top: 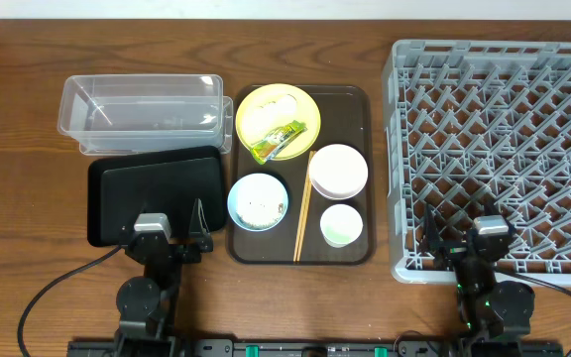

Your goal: Sort waste into correct bins and load items into the dishwasher rack

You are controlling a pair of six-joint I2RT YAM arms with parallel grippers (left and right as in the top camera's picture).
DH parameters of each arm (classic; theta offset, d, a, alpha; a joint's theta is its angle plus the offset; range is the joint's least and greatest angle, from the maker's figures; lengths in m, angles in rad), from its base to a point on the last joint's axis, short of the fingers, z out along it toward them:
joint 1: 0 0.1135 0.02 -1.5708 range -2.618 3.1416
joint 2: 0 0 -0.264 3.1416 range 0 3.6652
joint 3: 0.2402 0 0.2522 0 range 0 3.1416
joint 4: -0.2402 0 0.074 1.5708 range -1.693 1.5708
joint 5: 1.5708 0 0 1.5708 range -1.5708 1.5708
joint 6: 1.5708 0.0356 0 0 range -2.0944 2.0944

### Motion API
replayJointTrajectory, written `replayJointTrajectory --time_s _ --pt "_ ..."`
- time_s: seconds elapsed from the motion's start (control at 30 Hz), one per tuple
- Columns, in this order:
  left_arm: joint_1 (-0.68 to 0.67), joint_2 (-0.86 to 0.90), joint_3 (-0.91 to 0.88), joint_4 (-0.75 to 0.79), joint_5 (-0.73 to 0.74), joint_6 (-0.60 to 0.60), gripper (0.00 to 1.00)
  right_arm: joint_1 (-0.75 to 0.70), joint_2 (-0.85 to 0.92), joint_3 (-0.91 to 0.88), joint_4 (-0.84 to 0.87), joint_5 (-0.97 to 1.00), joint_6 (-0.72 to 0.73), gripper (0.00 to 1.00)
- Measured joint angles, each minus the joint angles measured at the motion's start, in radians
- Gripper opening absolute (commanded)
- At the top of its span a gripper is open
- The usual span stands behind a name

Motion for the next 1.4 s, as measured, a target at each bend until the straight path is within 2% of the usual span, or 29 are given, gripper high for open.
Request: replayJointTrajectory --time_s 0.97,1.17,1.4 --pt "0.0 0.013 0.018 -0.036 0.0 0.0 0.95 0.0 0.0 0.004 -0.013 0.048 0.02 0.99" --pt "0.0 0.165 0.1 -0.164 -0.005 0.0 0.95 0.0 0.079 0.1 -0.121 0.095 0.04 0.99" --pt "0.0 0.49 0.359 -0.267 0.011 -0.001 0.96 0.0 0.338 0.325 -0.216 0.119 0.047 0.99"
